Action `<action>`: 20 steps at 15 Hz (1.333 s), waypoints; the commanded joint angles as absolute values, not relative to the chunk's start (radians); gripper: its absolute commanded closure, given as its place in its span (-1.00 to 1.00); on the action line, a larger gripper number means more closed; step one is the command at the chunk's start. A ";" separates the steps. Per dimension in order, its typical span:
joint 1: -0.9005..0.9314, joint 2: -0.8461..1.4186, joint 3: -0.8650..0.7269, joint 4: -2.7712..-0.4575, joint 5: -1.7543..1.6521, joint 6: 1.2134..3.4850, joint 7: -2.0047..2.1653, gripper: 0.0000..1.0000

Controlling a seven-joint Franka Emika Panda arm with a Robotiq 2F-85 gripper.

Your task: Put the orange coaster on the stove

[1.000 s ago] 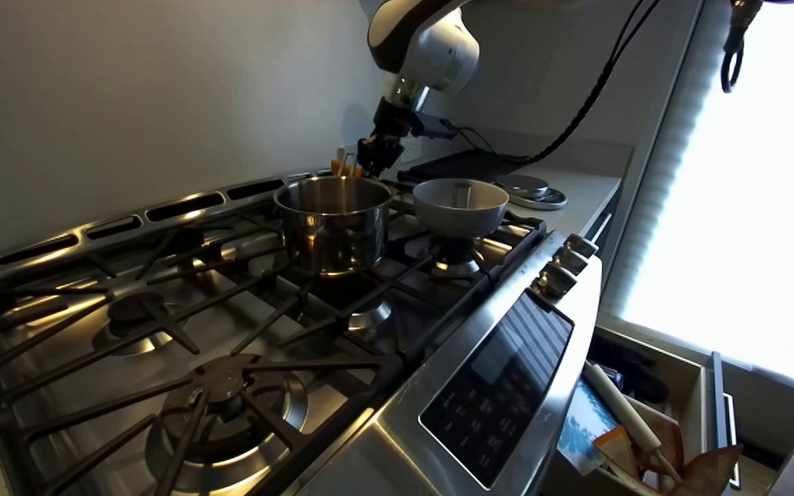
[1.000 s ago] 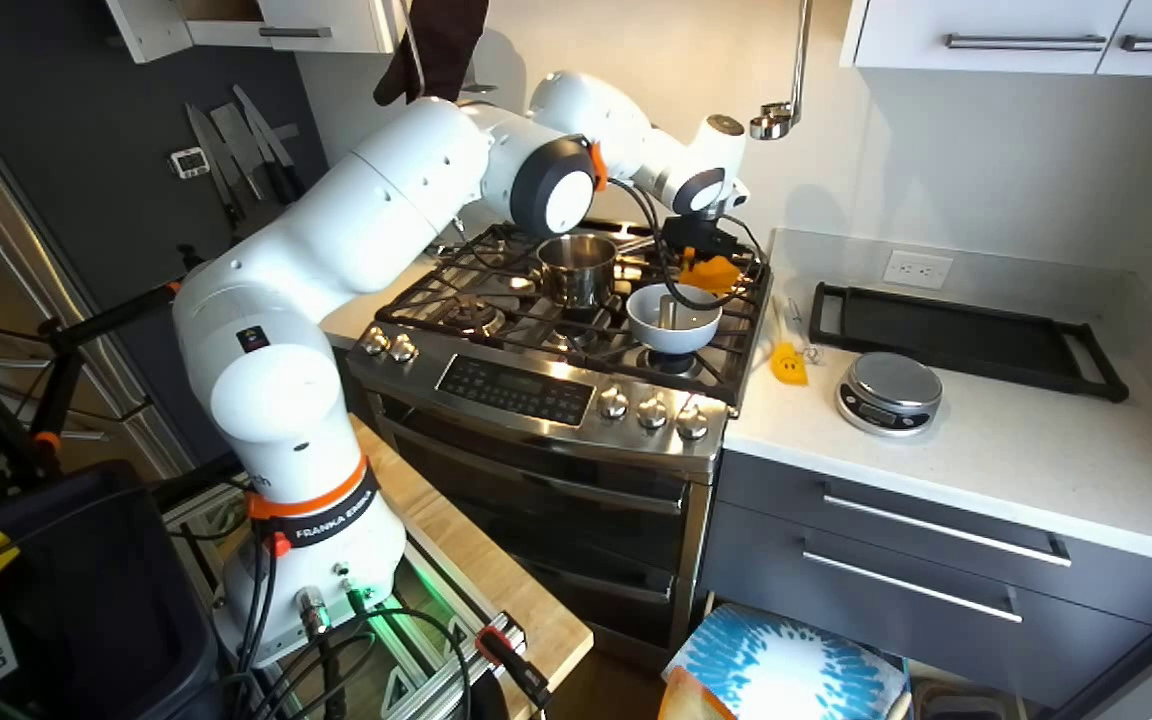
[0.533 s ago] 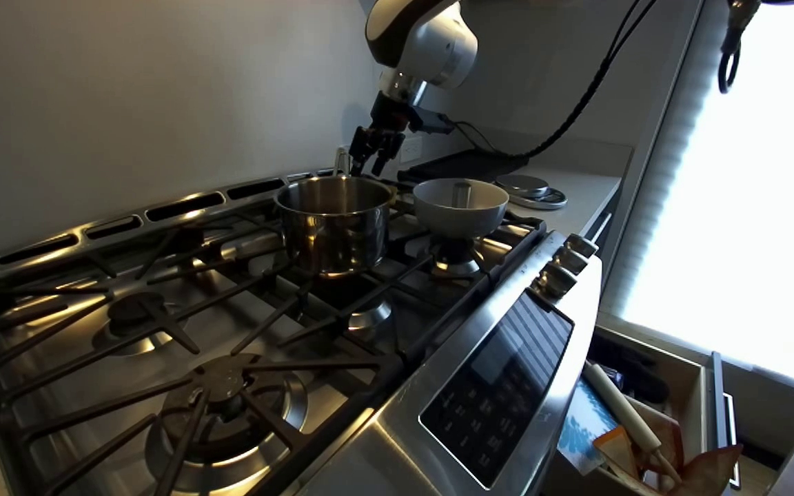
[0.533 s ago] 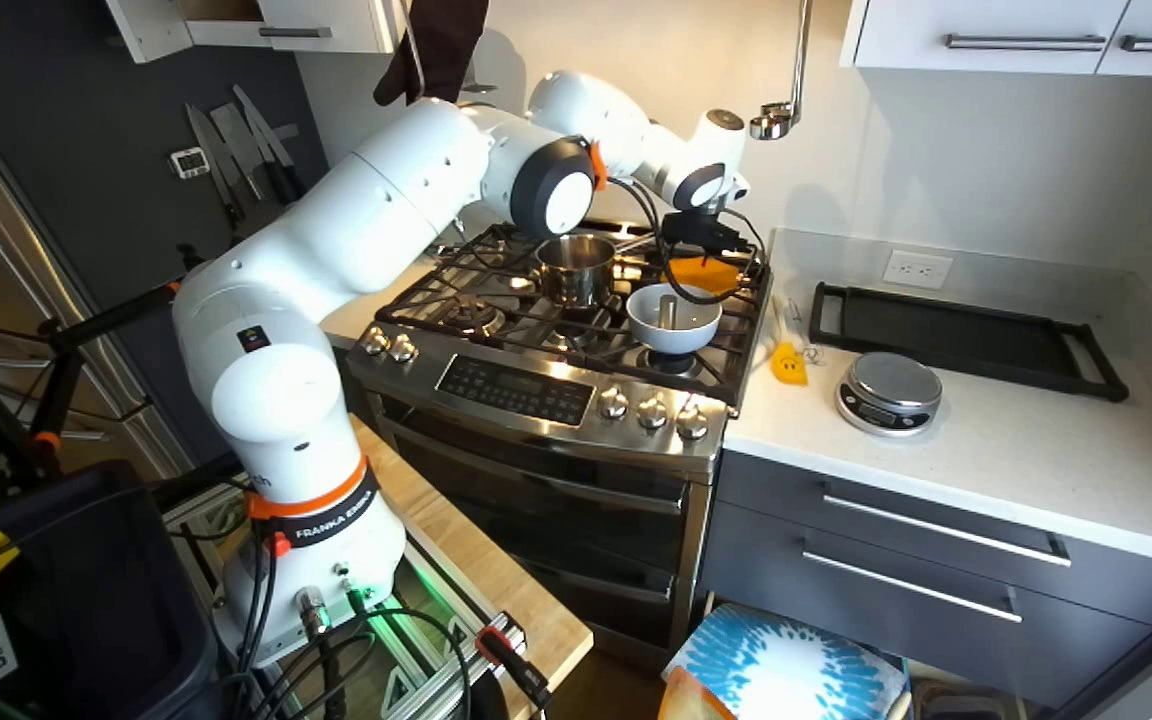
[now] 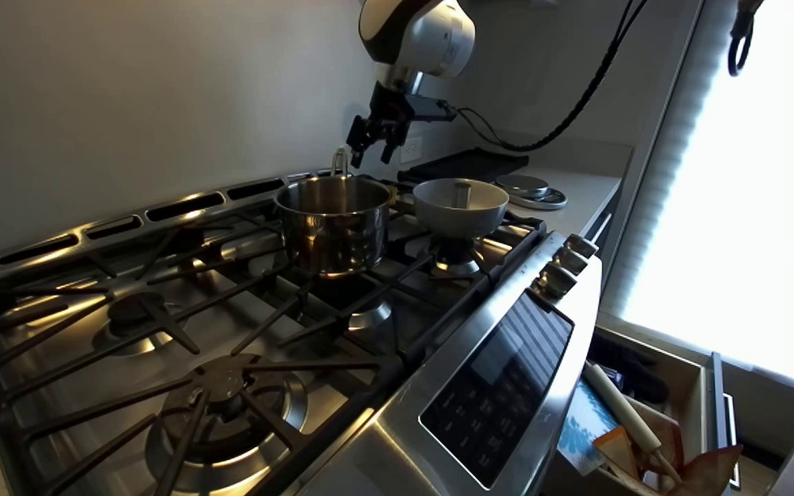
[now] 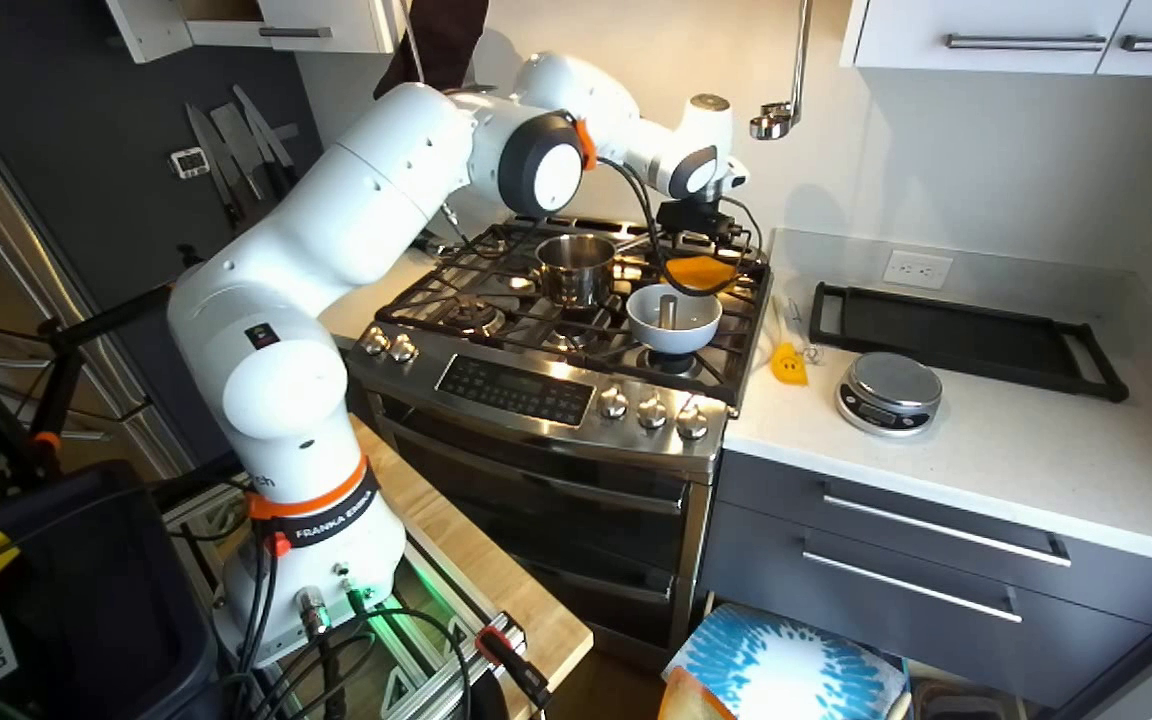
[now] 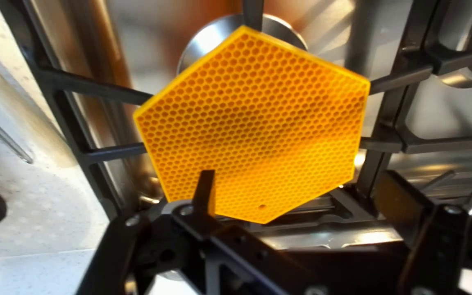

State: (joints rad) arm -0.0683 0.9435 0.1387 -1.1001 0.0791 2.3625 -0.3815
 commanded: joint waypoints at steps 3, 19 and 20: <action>0.007 0.757 0.066 -1.354 0.006 2.370 -0.225 -1.00; 0.238 0.078 -0.064 -2.054 -0.365 2.345 0.477 -1.00; 0.221 0.050 -0.050 -2.097 -0.378 2.291 0.449 -1.00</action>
